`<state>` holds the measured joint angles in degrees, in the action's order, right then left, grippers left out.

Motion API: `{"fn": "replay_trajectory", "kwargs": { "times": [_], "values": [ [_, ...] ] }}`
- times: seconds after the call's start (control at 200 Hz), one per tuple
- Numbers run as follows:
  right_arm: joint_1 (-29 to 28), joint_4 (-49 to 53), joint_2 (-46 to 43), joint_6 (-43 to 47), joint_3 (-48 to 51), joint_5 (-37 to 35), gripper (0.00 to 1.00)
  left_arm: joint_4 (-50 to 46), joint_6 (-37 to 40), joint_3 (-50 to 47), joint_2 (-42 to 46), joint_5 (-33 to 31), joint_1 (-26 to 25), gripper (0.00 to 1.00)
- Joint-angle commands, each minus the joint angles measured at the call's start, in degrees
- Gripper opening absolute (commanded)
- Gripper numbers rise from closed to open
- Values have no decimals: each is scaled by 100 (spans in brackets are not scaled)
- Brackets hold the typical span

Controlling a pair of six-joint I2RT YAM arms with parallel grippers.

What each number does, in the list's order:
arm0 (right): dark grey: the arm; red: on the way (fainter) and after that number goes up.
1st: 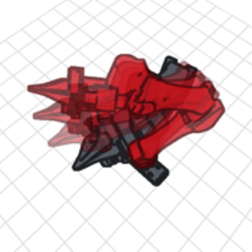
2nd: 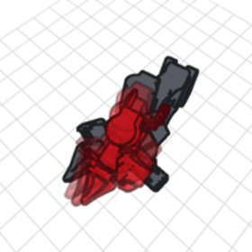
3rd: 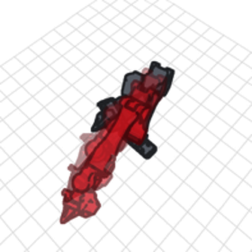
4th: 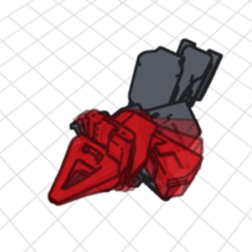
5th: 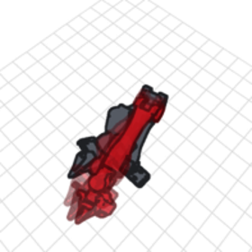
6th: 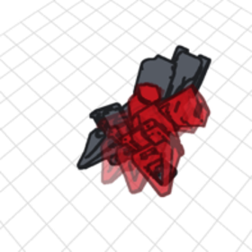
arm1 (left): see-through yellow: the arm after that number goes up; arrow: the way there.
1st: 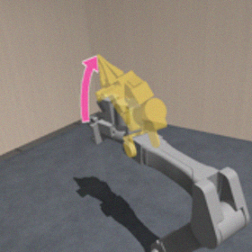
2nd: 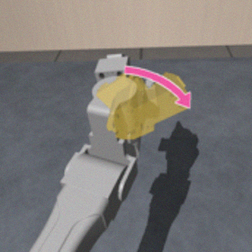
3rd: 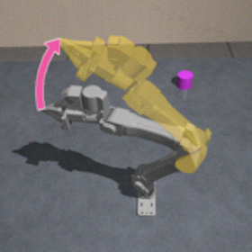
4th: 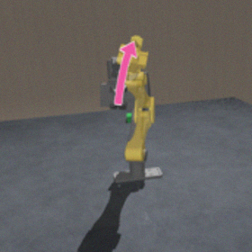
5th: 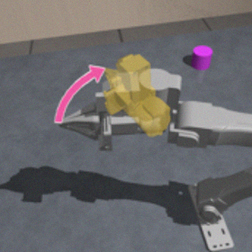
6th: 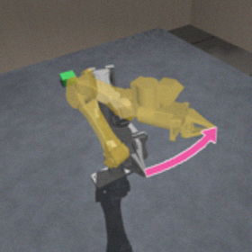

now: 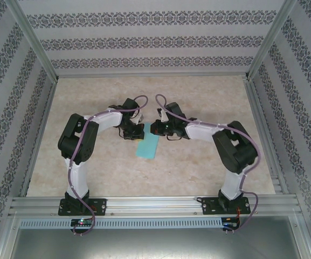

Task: Fold a paper plane with a square sheet of paper (pick it up from the middle)
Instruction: Fold the square sheet of paper in half at the center of the table, then hold the square sheet of paper at the center of the table.

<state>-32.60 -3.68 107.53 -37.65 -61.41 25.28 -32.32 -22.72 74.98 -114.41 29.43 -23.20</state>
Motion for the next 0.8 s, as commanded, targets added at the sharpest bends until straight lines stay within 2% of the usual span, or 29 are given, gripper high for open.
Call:
{"fn": "replay_trajectory", "kwargs": {
  "times": [0.0,0.11,0.295,0.575,0.799],
  "values": [
    [-18,377,440,-100,-452,-88,0,288,-234,-157,378,-36,-8,0],
    [21,295,603,-146,-442,10,0,629,-594,-498,673,145,0,3],
    [184,-204,257,-122,-2,586,0,1349,-1145,-1073,1051,753,-139,4],
    [346,-506,-90,-168,621,797,0,1137,-1217,-810,1013,441,-566,3],
    [368,-482,207,-271,553,867,0,991,-1290,-491,595,434,-782,2]
  ]
}}
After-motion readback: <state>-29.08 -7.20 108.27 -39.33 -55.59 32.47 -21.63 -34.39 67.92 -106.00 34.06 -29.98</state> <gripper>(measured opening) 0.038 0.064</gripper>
